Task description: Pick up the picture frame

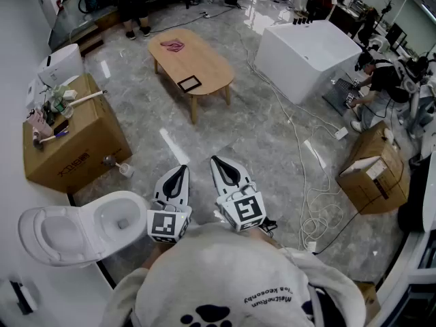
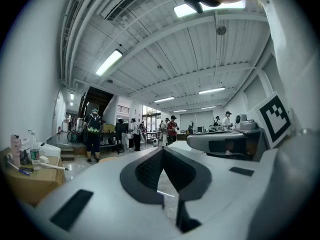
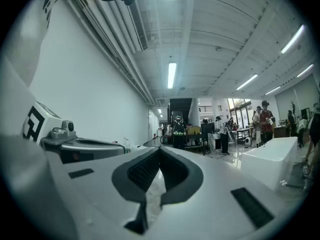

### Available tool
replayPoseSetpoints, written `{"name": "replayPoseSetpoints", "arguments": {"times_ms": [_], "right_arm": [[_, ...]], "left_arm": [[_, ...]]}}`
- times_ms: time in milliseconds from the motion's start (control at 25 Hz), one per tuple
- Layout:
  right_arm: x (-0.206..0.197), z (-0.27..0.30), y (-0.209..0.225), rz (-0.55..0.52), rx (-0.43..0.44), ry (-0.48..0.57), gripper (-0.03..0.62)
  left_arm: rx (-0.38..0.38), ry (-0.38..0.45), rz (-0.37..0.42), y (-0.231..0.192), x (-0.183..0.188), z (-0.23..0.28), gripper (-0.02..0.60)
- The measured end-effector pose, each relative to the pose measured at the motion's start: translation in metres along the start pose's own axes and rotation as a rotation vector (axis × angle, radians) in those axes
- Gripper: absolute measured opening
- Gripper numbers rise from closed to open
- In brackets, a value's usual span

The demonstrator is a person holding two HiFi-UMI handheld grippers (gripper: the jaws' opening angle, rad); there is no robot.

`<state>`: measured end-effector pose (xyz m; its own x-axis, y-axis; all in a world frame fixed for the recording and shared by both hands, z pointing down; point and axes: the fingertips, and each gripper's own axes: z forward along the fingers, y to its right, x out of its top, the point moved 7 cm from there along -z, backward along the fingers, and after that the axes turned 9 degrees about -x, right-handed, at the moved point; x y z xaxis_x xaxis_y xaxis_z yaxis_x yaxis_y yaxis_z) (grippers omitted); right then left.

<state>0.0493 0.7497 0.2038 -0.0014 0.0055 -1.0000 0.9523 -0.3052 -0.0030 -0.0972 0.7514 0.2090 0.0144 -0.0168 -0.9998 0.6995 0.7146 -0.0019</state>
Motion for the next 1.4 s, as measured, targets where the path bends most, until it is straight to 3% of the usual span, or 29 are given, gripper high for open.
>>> {"name": "replayPoseSetpoints", "arguments": {"times_ms": [360, 640, 960, 1400], "right_arm": [[-0.005, 0.008, 0.007, -0.006, 0.005, -0.004, 0.009], [-0.009, 0.045, 0.021, 0.015, 0.004, -0.002, 0.009], [-0.014, 0.132, 0.035, 0.022, -0.017, -0.043, 0.009], [-0.023, 0.245, 0.051, 0.037, -0.112, -0.074, 0.009]], "left_arm": [[-0.003, -0.015, -0.006, -0.003, -0.009, 0.011, 0.008], [-0.003, -0.002, -0.017, -0.033, -0.013, 0.040, 0.009], [-0.018, -0.017, -0.036, -0.112, -0.016, 0.092, 0.008], [-0.093, -0.039, -0.023, -0.222, -0.017, 0.157, 0.008]]}}
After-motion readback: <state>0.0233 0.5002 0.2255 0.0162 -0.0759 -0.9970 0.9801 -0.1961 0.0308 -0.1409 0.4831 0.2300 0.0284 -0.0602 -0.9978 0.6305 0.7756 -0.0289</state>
